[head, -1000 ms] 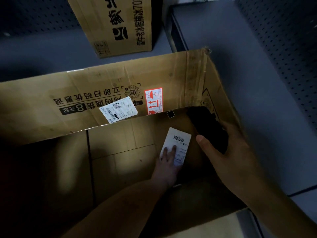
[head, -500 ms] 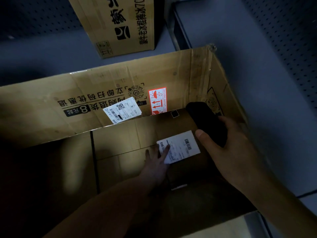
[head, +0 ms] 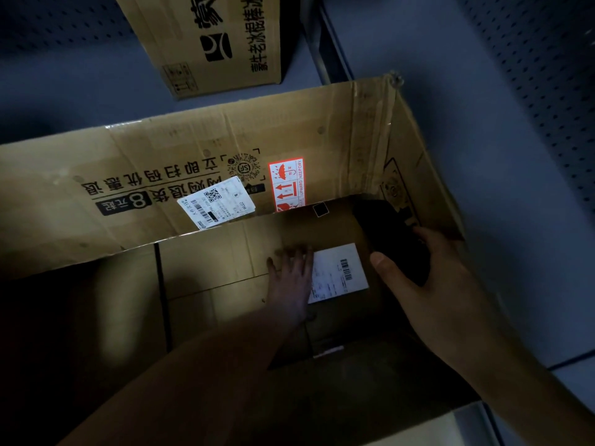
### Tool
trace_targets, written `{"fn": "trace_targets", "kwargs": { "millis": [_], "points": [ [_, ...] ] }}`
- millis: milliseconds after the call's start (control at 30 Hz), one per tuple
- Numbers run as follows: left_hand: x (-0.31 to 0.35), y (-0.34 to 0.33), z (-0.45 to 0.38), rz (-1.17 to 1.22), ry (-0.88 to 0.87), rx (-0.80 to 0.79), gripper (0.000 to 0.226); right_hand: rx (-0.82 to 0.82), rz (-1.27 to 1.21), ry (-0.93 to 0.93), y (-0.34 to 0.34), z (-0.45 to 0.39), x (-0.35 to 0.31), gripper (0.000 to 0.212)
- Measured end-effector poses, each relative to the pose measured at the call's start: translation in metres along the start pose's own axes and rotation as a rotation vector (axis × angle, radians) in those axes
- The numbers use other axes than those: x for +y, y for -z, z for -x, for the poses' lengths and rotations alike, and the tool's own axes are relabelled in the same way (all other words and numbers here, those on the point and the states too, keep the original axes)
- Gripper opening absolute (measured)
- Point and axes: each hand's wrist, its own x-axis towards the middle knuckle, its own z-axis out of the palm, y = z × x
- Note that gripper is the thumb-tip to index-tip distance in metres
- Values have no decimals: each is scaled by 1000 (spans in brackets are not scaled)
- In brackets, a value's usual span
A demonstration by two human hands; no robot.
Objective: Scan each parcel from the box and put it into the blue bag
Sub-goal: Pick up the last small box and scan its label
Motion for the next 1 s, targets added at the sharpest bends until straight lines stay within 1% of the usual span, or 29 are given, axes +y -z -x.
{"fn": "trace_targets", "kwargs": {
  "millis": [67, 133, 233, 433, 533, 667, 833, 933, 1000],
  "points": [
    [-4, -3, -4, 0, 8, -12, 136, 0, 31, 4, -2, -1, -1, 80],
    [-8, -4, -4, 23, -7, 21, 130, -1, 46, 5, -1, -1, -3, 75],
    [-14, -5, 1, 68, -45, 72, 122, -7, 46, 4, -3, -2, -6, 72],
    [-23, 6, 17, 201, -44, 182, 114, -4, 36, 25, -1, 2, -17, 69],
    [-29, 26, 36, 230, -36, 235, 112, 0, 12, 19, 4, 7, -26, 70],
    [-40, 57, 62, 223, -16, 302, 114, 3, -61, 34, 19, 20, -39, 79],
    [-54, 101, 102, 173, 7, 347, 118, 55, -65, 44, 51, 45, -59, 76],
    [-63, 126, 129, 126, 25, 382, 124, 36, -27, 62, 73, 66, -72, 76],
    [-69, 144, 145, 99, 30, 403, 123, -1, -4, 67, 87, 79, -81, 77]
  ]
}}
